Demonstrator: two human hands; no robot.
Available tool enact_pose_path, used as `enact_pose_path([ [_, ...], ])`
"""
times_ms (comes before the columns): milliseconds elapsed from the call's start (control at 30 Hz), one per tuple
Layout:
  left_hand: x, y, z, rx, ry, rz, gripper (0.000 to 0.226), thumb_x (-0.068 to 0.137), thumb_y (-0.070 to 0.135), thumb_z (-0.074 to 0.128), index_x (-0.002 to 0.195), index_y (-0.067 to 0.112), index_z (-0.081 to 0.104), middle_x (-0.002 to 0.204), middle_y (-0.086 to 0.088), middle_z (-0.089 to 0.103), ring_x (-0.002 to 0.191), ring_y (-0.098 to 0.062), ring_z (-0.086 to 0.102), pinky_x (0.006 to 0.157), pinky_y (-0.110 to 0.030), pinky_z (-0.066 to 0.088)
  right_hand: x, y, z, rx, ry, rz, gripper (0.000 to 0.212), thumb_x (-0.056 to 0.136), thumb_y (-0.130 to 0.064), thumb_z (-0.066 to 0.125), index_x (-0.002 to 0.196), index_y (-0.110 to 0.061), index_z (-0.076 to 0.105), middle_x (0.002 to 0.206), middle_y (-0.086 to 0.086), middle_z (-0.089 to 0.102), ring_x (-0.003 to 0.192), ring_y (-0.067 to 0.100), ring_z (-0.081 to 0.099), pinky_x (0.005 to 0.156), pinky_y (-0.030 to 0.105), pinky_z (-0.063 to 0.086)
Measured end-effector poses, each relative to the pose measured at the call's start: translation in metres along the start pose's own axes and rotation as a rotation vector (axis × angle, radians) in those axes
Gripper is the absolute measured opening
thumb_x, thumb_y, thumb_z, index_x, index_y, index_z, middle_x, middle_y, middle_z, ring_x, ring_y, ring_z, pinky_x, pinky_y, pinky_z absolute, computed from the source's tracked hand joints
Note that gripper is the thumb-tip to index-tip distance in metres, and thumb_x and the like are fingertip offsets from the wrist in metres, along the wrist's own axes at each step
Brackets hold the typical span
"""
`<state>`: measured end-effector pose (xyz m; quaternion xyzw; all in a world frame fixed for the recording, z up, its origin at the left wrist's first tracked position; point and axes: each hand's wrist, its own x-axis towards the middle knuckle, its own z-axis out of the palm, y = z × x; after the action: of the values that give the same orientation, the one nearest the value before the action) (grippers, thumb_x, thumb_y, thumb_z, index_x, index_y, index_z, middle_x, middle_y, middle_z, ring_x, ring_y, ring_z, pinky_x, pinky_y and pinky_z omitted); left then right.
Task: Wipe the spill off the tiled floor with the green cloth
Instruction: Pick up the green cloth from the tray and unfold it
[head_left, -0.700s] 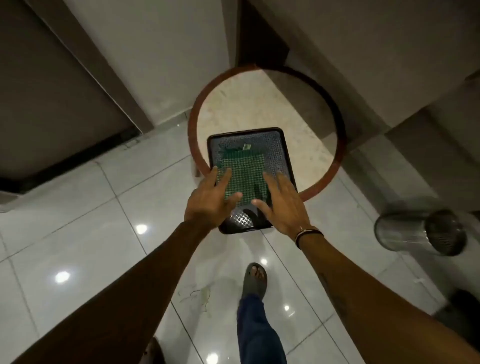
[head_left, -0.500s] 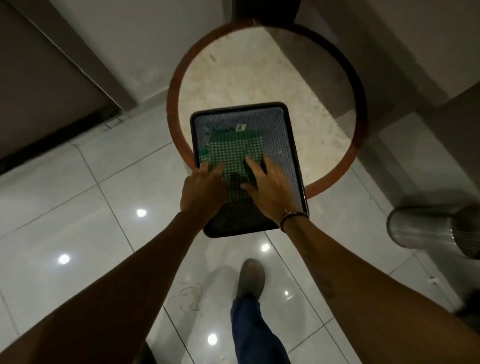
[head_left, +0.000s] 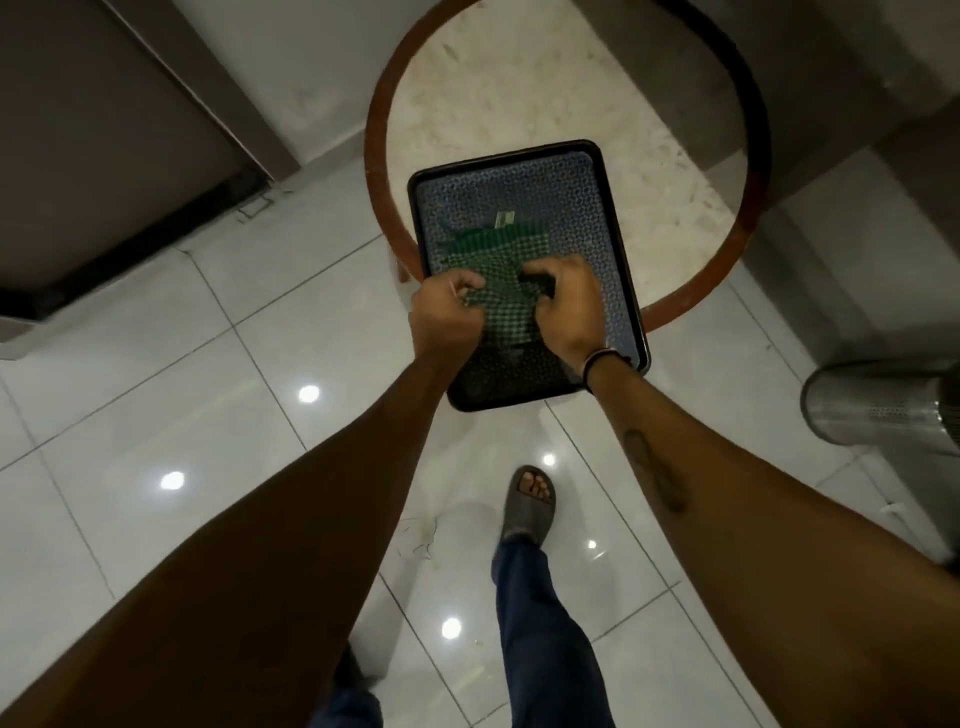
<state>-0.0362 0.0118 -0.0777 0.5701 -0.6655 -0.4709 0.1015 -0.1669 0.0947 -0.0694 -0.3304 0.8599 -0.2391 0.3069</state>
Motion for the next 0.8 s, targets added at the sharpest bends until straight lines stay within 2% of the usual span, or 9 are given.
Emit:
enact_pose_path([
  [100,-0.036,0.001,-0.038,-0.06,-0.04,0.035,0.034,0.088,-0.007,0.074,0.114,0.015,0.082,0.119,0.002,0.08,0.115,-0.014,0.075,0.111,-0.035,0.062,-0.051,-0.027,-0.01,0.032,0.036,0.0,0.045,0.096,0.017,0.059,0.133,-0.005,0.075,0.143,0.019,0.062,0.134,0.036,0.062,0.125,0.042,0.046],
  [200,-0.079,-0.008,-0.086,-0.104,-0.048,0.066,0.035,0.089,-0.006,0.077,0.114,0.018,0.083,0.113,0.01,0.076,0.111,-0.011,0.073,0.107,-0.038,0.065,-0.113,-0.055,-0.004,0.061,0.047,0.001,0.045,0.095,0.016,0.063,0.131,-0.007,0.077,0.14,0.018,0.066,0.133,0.033,0.064,0.125,0.038,0.047],
  [333,-0.151,-0.036,-0.166,-0.212,-0.087,0.108,0.035,0.087,-0.01,0.078,0.115,0.012,0.084,0.111,0.005,0.078,0.107,-0.013,0.074,0.108,-0.042,0.065,-0.208,-0.096,0.02,0.17,0.087,-0.008,0.043,0.094,0.018,0.065,0.129,-0.003,0.078,0.138,0.018,0.07,0.13,0.031,0.068,0.125,0.04,0.05],
  [367,-0.173,-0.046,-0.19,-0.245,-0.111,0.115,0.036,0.087,-0.012,0.078,0.116,0.009,0.084,0.112,0.003,0.078,0.107,-0.014,0.074,0.109,-0.042,0.064,-0.239,-0.109,0.03,0.201,0.11,-0.005,0.043,0.094,0.019,0.065,0.129,-0.002,0.077,0.138,0.018,0.07,0.128,0.028,0.069,0.124,0.036,0.05],
  [467,-0.219,-0.068,-0.232,-0.337,-0.133,0.062,0.037,0.086,-0.015,0.077,0.115,0.008,0.083,0.112,0.001,0.077,0.115,-0.022,0.075,0.105,-0.04,0.065,-0.298,-0.136,0.051,0.28,0.138,0.024,0.042,0.094,0.022,0.062,0.127,0.001,0.077,0.138,0.019,0.071,0.118,0.016,0.063,0.113,0.019,0.048],
  [567,-0.271,-0.105,-0.278,-0.394,-0.177,0.018,0.04,0.085,-0.016,0.075,0.105,0.018,0.082,0.107,0.007,0.076,0.11,-0.018,0.074,0.088,-0.025,0.067,-0.368,-0.163,0.08,0.42,0.146,0.059,0.041,0.095,0.024,0.058,0.129,0.005,0.074,0.136,0.019,0.073,0.119,0.016,0.063,0.113,0.028,0.053],
  [667,-0.308,-0.147,-0.299,-0.445,-0.237,-0.061,0.046,0.085,-0.018,0.072,0.094,0.026,0.08,0.102,0.01,0.077,0.096,-0.006,0.075,0.072,-0.014,0.063,-0.416,-0.16,0.115,0.508,0.118,0.159,0.039,0.106,0.004,0.062,0.143,-0.005,0.065,0.133,0.016,0.069,0.118,0.022,0.065,0.106,0.039,0.06],
  [733,-0.326,-0.177,-0.301,-0.477,-0.26,-0.124,0.049,0.085,-0.02,0.071,0.091,0.027,0.081,0.091,0.015,0.081,0.085,0.002,0.078,0.069,-0.012,0.062,-0.437,-0.148,0.143,0.574,0.089,0.257,0.039,0.114,-0.018,0.056,0.152,-0.011,0.057,0.143,0.018,0.066,0.126,0.028,0.064,0.111,0.045,0.057],
  [800,-0.341,-0.211,-0.297,-0.494,-0.294,-0.179,0.048,0.084,-0.021,0.071,0.092,0.025,0.082,0.083,0.02,0.082,0.081,0.005,0.078,0.07,-0.015,0.063,-0.449,-0.13,0.179,0.618,-0.001,0.379,0.044,0.117,-0.036,0.047,0.156,-0.017,0.052,0.154,0.014,0.06,0.129,0.025,0.06,0.113,0.044,0.054],
])
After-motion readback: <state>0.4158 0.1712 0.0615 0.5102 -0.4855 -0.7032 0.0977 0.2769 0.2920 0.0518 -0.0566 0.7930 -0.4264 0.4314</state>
